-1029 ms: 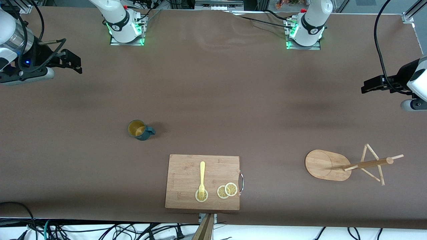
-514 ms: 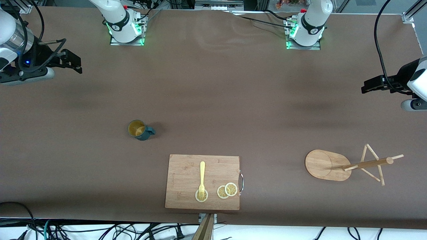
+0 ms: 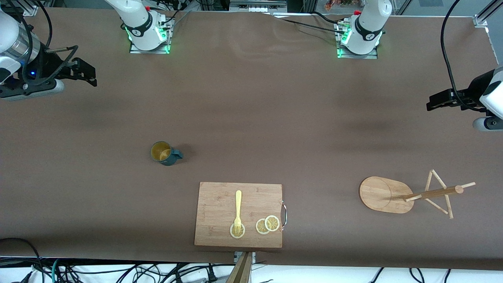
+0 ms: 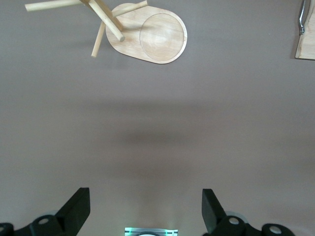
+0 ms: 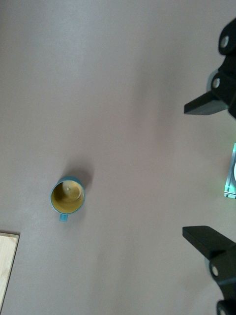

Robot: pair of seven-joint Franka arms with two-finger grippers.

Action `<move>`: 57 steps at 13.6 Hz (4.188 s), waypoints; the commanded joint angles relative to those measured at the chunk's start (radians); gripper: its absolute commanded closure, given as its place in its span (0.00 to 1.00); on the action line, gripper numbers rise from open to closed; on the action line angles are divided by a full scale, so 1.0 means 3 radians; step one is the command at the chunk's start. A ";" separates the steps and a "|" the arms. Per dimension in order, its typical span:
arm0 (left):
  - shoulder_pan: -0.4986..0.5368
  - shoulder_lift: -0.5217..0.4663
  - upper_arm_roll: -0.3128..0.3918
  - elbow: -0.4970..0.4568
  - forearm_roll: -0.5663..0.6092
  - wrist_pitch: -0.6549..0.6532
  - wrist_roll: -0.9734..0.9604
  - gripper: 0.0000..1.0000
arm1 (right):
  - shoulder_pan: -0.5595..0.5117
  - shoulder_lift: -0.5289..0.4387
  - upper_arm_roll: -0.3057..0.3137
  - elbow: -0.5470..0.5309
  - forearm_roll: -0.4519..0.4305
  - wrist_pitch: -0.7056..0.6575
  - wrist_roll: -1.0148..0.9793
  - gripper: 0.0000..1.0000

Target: Pass cup and hang on rack

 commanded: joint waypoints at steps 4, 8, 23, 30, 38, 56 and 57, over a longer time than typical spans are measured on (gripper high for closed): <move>-0.0014 0.0067 -0.0019 0.0130 0.0093 -0.0025 -0.0009 0.00 | -0.0004 -0.0005 0.0000 -0.0099 -0.0024 0.0002 -0.0002 0.00; -0.0014 0.0067 -0.0019 0.0130 0.0093 -0.0025 -0.0009 0.00 | 0.0007 0.0010 0.0021 -0.0783 -0.0024 0.0762 0.0044 0.00; -0.0014 0.0067 -0.0014 0.0130 0.0088 -0.0030 -0.0009 0.00 | 0.0262 0.1656 0.0036 -0.0928 -0.0009 0.2764 0.0648 0.07; -0.0014 0.0067 -0.0014 0.0130 0.0093 -0.0025 -0.0014 0.00 | 0.0267 0.1616 0.0056 -0.0750 0.0022 0.2397 0.0734 0.09; -0.0014 0.0067 -0.0014 0.0130 0.0093 -0.0025 -0.0009 0.00 | 0.0288 0.1876 0.0056 -0.0453 0.0017 0.2369 0.0781 0.09; -0.0014 0.0067 -0.0014 0.0130 0.0087 -0.0025 -0.0014 0.00 | 0.0553 0.2040 0.0414 0.0011 0.0068 0.2259 0.1279 1.00; -0.0014 0.0067 -0.0014 0.0130 0.0087 -0.0025 -0.0009 0.00 | 0.0706 0.2091 0.0409 0.0164 0.0052 0.2136 0.1459 1.00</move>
